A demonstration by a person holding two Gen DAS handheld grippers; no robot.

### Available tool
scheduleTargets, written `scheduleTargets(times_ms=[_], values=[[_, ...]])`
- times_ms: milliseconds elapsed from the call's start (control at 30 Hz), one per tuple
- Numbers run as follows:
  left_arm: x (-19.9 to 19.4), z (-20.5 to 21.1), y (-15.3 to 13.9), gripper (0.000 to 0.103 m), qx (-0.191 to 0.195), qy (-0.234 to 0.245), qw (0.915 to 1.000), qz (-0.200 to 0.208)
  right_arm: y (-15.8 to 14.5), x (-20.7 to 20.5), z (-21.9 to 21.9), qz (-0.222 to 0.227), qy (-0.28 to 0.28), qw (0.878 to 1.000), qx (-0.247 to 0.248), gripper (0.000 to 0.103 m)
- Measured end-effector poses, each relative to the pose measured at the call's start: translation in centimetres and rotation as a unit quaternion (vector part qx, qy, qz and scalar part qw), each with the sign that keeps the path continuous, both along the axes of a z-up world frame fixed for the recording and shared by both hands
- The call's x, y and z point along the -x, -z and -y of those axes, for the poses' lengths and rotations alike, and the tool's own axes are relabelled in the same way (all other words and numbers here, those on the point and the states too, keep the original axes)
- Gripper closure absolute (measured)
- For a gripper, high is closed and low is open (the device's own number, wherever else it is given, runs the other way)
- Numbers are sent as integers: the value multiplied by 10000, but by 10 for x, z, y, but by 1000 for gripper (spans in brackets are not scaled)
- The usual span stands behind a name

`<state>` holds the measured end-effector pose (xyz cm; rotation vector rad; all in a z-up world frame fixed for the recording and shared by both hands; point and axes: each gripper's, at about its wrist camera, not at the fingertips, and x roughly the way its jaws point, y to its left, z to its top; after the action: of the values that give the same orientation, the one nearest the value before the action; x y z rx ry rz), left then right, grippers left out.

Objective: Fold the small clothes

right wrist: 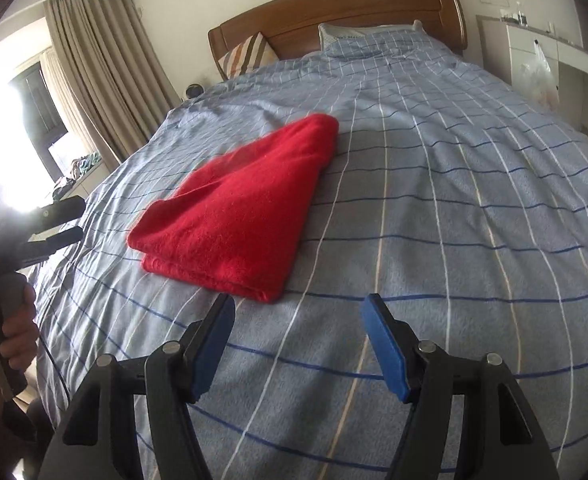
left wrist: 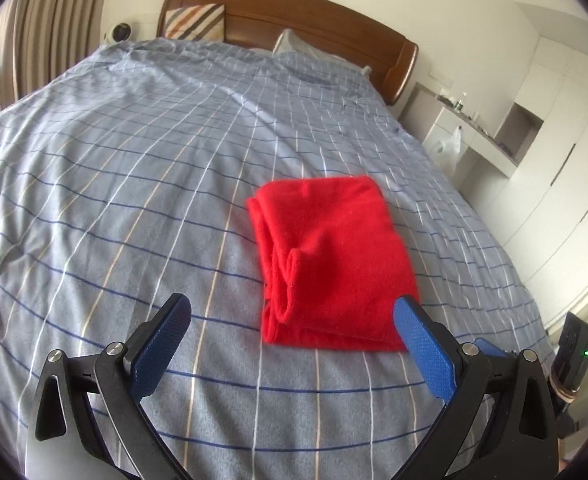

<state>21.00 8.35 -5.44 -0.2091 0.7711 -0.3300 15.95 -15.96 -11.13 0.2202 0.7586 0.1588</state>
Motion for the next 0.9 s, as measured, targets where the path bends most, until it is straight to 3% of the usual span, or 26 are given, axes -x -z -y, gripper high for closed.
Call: scheduleTargets(times_ms=[267, 400, 567, 900], values=[[66, 28, 52, 1, -690, -62, 9976, 34, 14, 70, 13, 322, 400, 9956, 786, 28], [73, 49, 74, 1, -856, -51, 9963, -22, 29, 87, 19, 327, 475, 9919, 1130, 26], [77, 68, 95, 1, -1449, -30, 9894, 139, 47, 96, 22, 384, 473, 9915, 1152, 18], [80, 70, 101, 0, -1563, -101, 9874, 212, 57, 99, 17, 465, 563, 9881, 1355, 14]])
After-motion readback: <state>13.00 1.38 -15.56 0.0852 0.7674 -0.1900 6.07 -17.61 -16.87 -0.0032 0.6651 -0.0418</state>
